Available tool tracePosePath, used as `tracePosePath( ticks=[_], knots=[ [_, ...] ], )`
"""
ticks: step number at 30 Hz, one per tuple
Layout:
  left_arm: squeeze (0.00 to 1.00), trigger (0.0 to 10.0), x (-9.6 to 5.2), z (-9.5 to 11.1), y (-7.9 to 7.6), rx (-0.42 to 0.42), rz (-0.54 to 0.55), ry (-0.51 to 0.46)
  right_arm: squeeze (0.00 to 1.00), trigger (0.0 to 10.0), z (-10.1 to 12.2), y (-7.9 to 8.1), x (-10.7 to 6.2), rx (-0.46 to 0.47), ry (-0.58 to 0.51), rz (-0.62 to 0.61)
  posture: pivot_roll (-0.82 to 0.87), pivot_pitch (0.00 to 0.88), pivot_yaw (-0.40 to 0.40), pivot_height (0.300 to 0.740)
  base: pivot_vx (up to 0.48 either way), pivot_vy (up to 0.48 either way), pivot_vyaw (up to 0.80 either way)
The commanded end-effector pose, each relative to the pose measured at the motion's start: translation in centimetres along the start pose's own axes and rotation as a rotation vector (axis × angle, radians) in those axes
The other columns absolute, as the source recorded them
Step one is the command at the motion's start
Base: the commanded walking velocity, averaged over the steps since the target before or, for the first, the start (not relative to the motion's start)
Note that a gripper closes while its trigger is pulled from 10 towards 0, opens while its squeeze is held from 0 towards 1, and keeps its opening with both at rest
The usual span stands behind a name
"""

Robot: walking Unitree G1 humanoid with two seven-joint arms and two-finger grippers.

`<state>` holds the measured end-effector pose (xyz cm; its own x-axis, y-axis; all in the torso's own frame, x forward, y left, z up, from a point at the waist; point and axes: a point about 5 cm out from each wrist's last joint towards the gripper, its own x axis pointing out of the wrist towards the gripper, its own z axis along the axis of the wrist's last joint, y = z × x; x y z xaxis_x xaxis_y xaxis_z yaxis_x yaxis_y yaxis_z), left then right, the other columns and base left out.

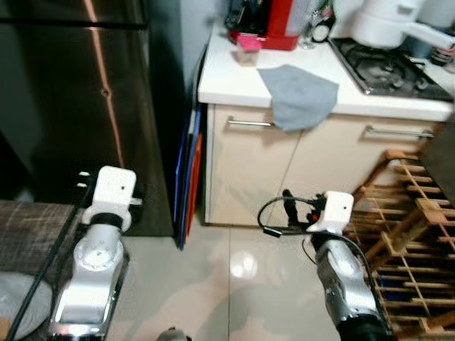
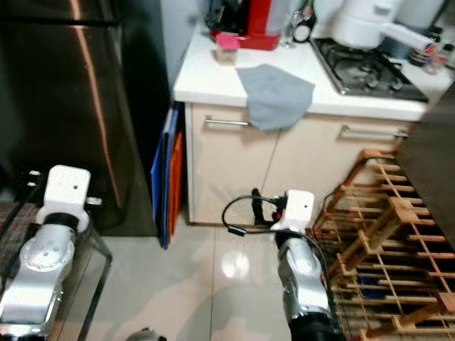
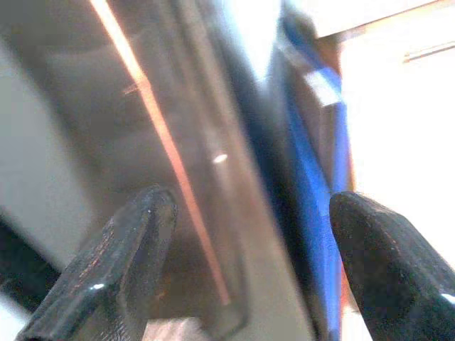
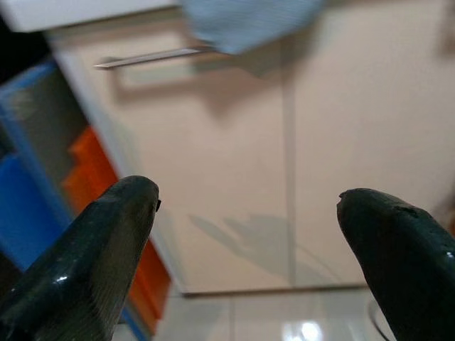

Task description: Restocking fridge

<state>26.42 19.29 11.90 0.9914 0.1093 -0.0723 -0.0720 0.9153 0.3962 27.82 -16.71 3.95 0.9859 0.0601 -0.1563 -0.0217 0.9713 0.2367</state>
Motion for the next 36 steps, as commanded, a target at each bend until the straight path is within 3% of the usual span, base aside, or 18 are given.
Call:
tracePosePath(
  ticks=[1, 4, 6, 7, 13, 25, 33, 36],
  knots=[
    [0.0, 10.0, 0.4, 0.8, -0.4, 0.007, -0.022, -0.049, 0.05, 10.0, -0.2, -0.3, -0.2, -0.008, 0.008, -0.004, -0.03, 0.0, -0.022, 0.74, 0.0, 0.0, 0.0],
    [0.0, 10.0, 1.3, 2.4, -0.1, -0.085, -0.013, -0.119, 0.05, 10.0, 1.2, 0.3, 0.2, -0.11, -0.064, 0.005, -0.03, 0.0, -0.024, 0.74, 0.0, 0.0, 0.0],
    [0.0, 10.0, 1.6, 3.9, 0.1, -0.158, 0.004, -0.183, 0.05, 10.0, 2.7, 1.3, 0.8, -0.172, -0.136, 0.038, -0.03, 0.0, -0.023, 0.74, 0.371, 0.0, 0.0],
    [0.0, 10.0, 1.7, 4.9, -0.1, -0.183, 0.011, -0.223, 0.05, 10.0, 4.5, 2.4, 1.5, -0.2, -0.211, 0.078, -0.03, 0.0, -0.026, 0.74, 0.48, 0.0, 0.0],
    [0.0, 10.0, 2.3, 6.3, -0.9, -0.199, 0.01, -0.274, 0.05, 10.0, 6.9, 4.0, 3.2, -0.177, -0.276, 0.128, -0.01, 0.0, -0.045, 0.74, 0.48, 0.0, 0.0],
    [0.0, 10.0, 3.0, 6.3, -0.7, -0.2, 0.027, -0.276, 0.05, 10.0, 7.8, 5.2, 4.1, -0.185, -0.306, 0.161, -0.01, 0.0, -0.05, 0.74, 0.48, 0.0, 0.0],
    [0.0, 10.0, 3.4, 6.9, -0.3, -0.199, 0.051, -0.314, 0.04, 10.0, 11.2, 7.9, 4.3, -0.241, -0.471, 0.242, 0.0, 0.0, -0.059, 0.74, 0.48, 0.0, 0.0],
    [0.0, 10.0, 3.5, 7.0, -0.3, -0.197, 0.052, -0.32, 0.08, 10.0, 12.5, 8.8, 4.7, -0.197, -0.512, 0.265, 0.01, 0.0, -0.058, 0.74, 0.48, 0.0, 0.0]
  ],
)
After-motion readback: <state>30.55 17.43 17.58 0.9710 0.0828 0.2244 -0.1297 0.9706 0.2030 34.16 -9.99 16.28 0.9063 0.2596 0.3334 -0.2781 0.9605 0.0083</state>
